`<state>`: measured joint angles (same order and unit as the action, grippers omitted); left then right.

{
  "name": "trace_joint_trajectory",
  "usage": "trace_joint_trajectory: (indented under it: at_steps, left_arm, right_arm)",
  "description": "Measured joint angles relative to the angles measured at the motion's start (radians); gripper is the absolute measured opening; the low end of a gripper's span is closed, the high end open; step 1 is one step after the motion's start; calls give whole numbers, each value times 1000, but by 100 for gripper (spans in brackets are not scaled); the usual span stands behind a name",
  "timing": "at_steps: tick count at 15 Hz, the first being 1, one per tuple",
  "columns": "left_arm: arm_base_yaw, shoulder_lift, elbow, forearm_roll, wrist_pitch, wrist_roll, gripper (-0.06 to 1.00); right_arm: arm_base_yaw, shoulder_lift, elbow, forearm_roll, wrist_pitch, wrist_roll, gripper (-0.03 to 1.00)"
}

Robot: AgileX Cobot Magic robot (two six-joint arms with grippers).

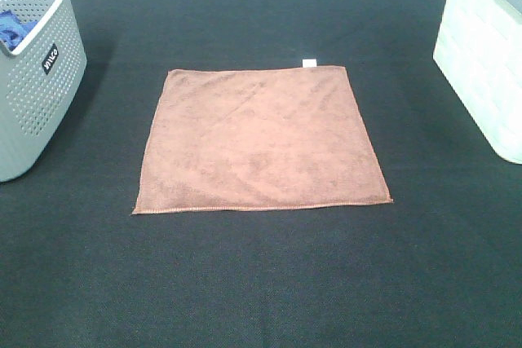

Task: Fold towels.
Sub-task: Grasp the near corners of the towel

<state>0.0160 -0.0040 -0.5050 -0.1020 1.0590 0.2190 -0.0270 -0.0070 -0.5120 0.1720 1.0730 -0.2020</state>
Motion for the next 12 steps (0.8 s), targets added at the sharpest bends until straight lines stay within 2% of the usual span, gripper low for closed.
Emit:
trace_joint_trajectory:
  at_steps: [12]
  left_arm:
    - [0, 0, 0, 0, 0, 0, 77]
  right_arm:
    - [0, 0, 0, 0, 0, 0, 76]
